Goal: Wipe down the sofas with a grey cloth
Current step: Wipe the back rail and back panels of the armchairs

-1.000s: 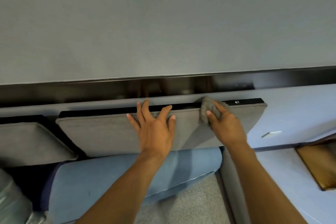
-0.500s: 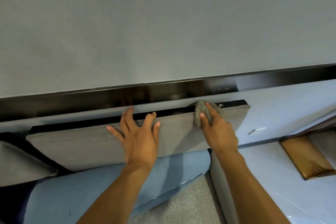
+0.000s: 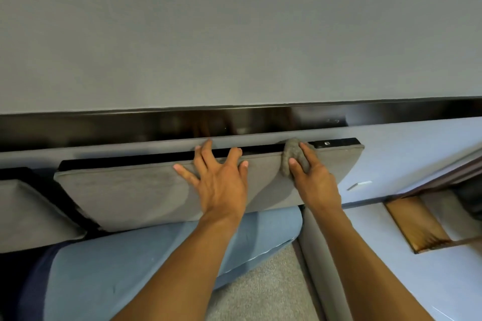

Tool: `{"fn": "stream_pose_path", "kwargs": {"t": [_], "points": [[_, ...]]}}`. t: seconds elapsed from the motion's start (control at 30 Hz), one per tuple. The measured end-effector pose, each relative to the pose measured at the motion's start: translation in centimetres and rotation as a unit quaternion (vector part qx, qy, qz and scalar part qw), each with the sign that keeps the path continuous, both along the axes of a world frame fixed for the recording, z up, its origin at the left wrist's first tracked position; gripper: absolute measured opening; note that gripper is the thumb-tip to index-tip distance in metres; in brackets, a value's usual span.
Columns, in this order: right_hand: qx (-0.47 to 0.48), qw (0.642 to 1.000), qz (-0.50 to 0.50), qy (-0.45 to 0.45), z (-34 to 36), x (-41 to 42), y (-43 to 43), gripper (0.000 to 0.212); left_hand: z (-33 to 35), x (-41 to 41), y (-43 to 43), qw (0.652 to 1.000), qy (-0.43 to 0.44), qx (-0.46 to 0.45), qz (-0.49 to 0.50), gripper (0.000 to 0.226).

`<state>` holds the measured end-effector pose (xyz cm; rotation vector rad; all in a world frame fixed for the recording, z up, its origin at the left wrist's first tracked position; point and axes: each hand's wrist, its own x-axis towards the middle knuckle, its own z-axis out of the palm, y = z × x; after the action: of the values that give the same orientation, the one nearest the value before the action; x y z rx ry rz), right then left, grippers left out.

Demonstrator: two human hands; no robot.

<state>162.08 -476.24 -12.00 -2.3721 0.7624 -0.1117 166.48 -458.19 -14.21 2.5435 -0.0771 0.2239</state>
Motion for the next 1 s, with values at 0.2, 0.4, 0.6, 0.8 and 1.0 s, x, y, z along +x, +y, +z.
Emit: {"fn": "stream_pose_path", "kwargs": {"t": [0.2, 0.4, 0.6, 0.8, 1.0], "points": [[-0.02, 0.995, 0.099, -0.016, 0.0, 1.1, 3.9, 0.056, 0.1, 0.0, -0.1, 1.0, -0.014, 0.013, 0.001, 0.022], [-0.068, 0.996, 0.015, 0.051, 1.5, -0.1, -3.7, 0.062, 0.2, 0.1, -0.1, 0.999, 0.0, 0.031, 0.005, 0.023], [-0.043, 0.996, 0.08, 0.018, 0.1, 1.2, -1.1, 0.057, -0.1, -0.1, -0.5, 0.997, -0.016, 0.068, 0.03, 0.03], [-0.063, 0.989, 0.117, 0.061, 1.2, -0.2, -7.0, 0.06, 0.7, -0.5, -1.2, 0.996, -0.002, 0.072, 0.06, 0.028], [-0.042, 0.994, 0.08, 0.062, 1.5, 0.3, -8.0, 0.057, 0.4, -1.6, -5.1, 0.995, -0.031, 0.035, 0.093, 0.04]]}}
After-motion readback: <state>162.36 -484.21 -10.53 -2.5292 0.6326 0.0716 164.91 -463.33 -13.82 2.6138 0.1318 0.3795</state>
